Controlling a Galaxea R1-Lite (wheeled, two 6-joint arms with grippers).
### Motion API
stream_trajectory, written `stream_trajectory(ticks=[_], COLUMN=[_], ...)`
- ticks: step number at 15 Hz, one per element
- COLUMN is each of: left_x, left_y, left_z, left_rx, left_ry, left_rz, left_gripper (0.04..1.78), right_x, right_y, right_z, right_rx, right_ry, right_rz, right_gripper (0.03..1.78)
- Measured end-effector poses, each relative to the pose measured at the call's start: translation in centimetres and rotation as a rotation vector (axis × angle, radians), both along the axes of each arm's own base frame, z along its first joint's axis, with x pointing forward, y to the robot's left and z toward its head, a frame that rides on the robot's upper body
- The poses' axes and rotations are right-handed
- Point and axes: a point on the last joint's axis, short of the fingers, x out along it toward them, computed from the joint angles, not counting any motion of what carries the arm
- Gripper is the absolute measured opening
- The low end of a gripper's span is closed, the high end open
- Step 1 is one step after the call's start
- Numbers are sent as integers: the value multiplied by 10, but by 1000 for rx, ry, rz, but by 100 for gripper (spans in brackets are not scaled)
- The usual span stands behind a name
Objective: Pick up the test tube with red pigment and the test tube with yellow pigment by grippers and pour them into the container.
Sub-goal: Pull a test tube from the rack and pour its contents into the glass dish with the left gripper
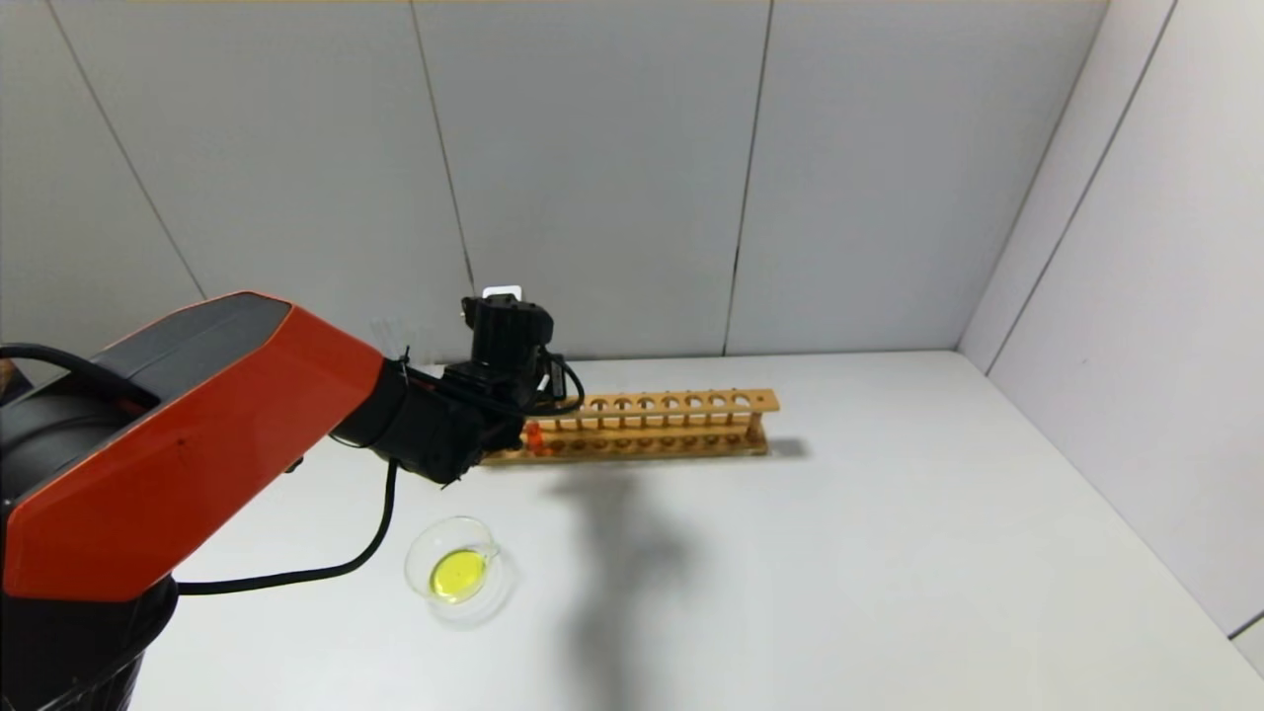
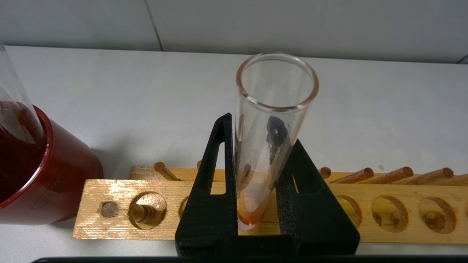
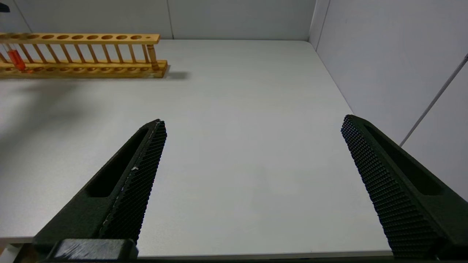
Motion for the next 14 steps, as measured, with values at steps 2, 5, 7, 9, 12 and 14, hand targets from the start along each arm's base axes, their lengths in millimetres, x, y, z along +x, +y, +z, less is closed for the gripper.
stream_trajectory(ticks=[2,5,7,9,12,14], left_x=[-1,-6,-10,-18,-26,-30], left_y=[1,3,6,9,13,14], left_z=[5,20,34,54,82,95], left_rx=[14,54,51,50,58,51], left_ry=[-9,-34,-46,-54,-88,-117], left_rz=[9,13,12,6,-1,-4], left_gripper=[34,34,34,34,34,34], right_x=[0,0,0,0,0,0], right_y=[0,0,0,0,0,0], right_z=[0,0,0,0,0,0], right_rx=[0,0,0,0,0,0], right_ry=[0,0,0,0,0,0], right_rz=[0,0,1,0,1,0], right_gripper=[175,175,175,175,175,175])
